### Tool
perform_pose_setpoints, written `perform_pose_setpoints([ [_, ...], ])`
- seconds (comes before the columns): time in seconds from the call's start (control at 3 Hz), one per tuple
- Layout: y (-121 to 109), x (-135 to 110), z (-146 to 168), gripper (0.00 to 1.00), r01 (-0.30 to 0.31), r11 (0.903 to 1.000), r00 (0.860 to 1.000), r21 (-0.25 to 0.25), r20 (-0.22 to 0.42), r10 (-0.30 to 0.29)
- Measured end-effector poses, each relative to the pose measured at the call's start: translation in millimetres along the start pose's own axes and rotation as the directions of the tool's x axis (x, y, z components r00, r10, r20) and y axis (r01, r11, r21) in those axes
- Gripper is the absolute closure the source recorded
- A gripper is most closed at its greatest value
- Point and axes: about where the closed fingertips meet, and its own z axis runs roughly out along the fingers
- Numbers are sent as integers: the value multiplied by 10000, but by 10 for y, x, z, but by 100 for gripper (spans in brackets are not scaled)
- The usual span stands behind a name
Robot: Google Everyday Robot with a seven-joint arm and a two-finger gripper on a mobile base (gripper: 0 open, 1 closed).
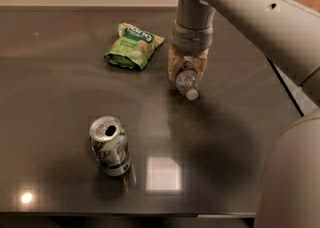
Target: Place water bottle upright
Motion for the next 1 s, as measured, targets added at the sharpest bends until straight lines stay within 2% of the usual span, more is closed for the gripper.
perform_pose_setpoints([
  [0.33,-72,68,-346,100,-1628,9795,9864,1184,-32,1643],
  [0.67,-122,-49,-658,100,-3392,9148,9402,2192,483,3371],
  [1.0,-141,-216,-837,100,-5160,8120,8565,2727,1538,4927],
])
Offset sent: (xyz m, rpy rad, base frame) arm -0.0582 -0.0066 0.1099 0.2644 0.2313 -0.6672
